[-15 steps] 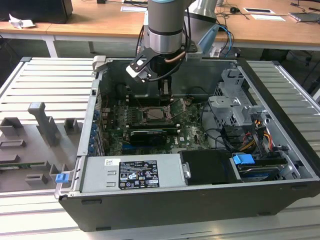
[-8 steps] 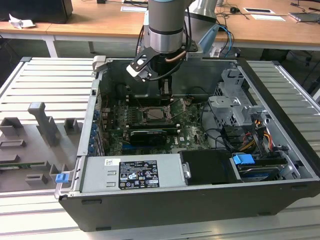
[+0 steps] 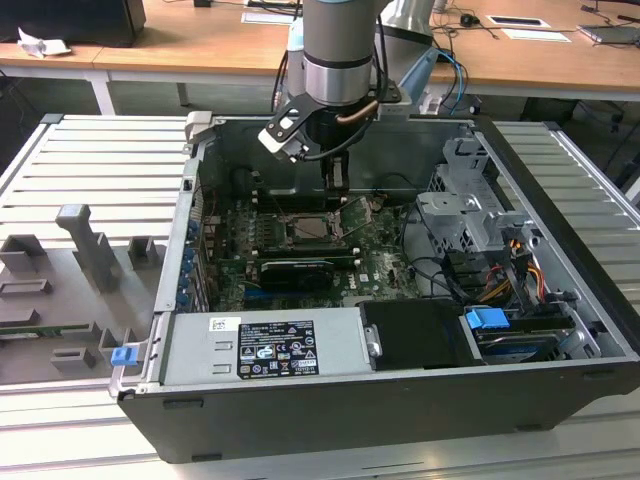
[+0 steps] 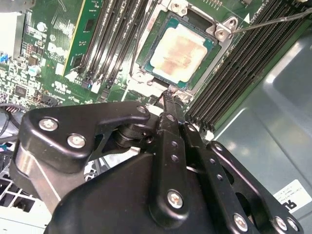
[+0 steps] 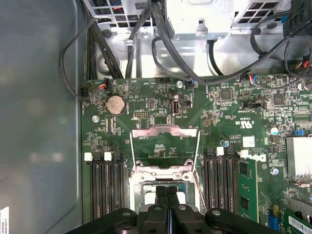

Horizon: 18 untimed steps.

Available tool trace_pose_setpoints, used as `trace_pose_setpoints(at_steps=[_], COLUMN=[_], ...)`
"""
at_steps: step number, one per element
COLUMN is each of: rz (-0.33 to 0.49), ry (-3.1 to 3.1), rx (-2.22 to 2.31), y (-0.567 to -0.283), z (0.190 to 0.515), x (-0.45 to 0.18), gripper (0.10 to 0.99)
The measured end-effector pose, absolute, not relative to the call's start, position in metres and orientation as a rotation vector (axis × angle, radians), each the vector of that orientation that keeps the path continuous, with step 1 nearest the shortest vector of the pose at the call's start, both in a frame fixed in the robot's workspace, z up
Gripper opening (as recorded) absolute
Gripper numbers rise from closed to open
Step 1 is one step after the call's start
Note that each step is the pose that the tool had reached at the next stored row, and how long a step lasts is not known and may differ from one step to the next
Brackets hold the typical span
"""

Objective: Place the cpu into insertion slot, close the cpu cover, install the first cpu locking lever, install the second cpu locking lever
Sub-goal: 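Close the cpu cover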

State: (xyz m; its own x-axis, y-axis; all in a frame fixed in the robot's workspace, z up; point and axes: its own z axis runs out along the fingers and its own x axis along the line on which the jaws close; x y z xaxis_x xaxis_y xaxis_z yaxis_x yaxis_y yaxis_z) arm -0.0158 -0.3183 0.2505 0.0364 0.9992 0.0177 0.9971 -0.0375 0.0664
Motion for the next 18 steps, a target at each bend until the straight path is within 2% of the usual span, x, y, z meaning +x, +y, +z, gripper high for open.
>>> trace_pose_setpoints(at_steps=[18], rz=[0.091], ry=[2.154], rx=[2.236], y=[-0.3178], z=[0.2587], x=[-0.0132], gripper=[0.106])
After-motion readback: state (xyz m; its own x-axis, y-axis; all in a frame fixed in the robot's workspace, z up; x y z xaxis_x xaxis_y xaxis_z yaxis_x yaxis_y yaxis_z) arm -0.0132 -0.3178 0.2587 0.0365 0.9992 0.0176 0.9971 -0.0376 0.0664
